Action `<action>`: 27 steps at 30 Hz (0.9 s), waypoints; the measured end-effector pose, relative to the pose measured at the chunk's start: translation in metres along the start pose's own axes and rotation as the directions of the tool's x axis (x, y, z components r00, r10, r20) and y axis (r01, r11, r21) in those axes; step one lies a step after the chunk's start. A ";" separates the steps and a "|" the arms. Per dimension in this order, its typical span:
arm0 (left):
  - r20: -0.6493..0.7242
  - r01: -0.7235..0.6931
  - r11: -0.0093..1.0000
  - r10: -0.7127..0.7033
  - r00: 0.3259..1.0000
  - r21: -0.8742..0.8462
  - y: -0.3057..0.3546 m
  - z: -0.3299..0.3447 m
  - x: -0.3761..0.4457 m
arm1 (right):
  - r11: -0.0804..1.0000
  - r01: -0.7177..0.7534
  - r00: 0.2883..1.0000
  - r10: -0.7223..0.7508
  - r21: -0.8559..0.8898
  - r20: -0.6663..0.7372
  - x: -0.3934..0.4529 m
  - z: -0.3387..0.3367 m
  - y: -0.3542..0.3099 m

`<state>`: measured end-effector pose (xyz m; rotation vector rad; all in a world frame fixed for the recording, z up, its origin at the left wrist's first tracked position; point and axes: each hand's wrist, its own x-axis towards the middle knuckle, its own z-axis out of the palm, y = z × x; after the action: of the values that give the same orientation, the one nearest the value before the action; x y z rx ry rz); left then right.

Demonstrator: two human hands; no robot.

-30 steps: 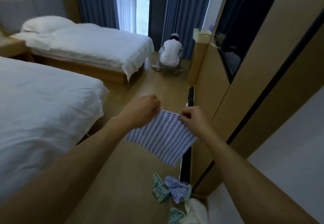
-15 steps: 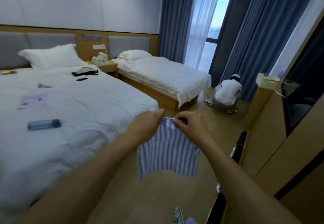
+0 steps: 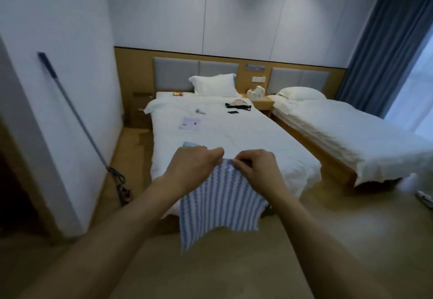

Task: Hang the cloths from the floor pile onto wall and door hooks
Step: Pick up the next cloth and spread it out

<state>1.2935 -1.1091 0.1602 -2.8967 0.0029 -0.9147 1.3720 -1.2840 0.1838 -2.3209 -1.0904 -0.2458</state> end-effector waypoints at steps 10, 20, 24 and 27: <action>0.001 0.324 0.938 -0.326 0.945 0.120 -0.164 -0.100 -0.138 | 0.965 0.217 0.972 -0.227 0.150 0.055 0.057 0.114 -0.200; -0.025 0.550 0.809 -0.558 0.830 0.209 -0.315 -0.196 -0.291 | 0.835 0.450 0.868 -0.493 0.318 0.066 0.079 0.230 -0.411; -0.056 0.615 0.751 -0.622 0.781 0.240 -0.364 -0.224 -0.339 | 0.779 0.518 0.808 -0.582 0.354 0.099 0.090 0.266 -0.481; -0.085 0.667 0.696 -0.672 0.735 0.264 -0.398 -0.241 -0.367 | 0.746 0.548 0.774 -0.624 0.377 0.111 0.101 0.290 -0.529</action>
<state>0.8427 -0.7244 0.1860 -2.6236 -1.1660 -0.8637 1.0188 -0.7841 0.1989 -1.6747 -1.8292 -0.0169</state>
